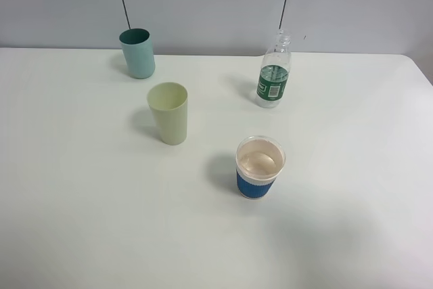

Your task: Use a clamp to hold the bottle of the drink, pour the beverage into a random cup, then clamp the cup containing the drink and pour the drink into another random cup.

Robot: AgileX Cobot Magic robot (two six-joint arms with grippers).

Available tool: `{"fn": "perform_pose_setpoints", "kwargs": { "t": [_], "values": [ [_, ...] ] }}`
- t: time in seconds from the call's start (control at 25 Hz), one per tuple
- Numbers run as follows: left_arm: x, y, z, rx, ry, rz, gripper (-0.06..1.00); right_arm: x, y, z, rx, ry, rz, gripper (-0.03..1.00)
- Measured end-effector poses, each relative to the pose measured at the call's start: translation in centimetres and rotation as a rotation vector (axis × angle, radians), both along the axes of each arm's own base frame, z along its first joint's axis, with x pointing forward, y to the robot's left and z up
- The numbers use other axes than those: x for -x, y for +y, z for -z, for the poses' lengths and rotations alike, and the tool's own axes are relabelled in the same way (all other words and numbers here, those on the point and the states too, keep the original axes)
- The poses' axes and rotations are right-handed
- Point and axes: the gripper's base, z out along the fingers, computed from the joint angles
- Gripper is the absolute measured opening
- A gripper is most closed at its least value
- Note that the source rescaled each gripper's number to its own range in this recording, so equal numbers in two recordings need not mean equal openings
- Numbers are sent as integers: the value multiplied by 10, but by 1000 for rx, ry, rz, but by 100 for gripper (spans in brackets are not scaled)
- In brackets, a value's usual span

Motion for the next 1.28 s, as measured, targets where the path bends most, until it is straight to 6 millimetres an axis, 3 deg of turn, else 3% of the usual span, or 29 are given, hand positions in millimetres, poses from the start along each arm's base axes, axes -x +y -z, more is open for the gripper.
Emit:
{"fn": "perform_pose_setpoints", "kwargs": {
  "t": [0.52,0.84,1.28],
  "values": [
    [26,9,14,48,79,-184,98,0,0,0,0,0,0,100],
    [40,-3,16,-19,41,-196,98,0,0,0,0,0,0,100],
    [29,-10,35,10,89,-149,99,0,0,0,0,0,0,100]
  ]
}}
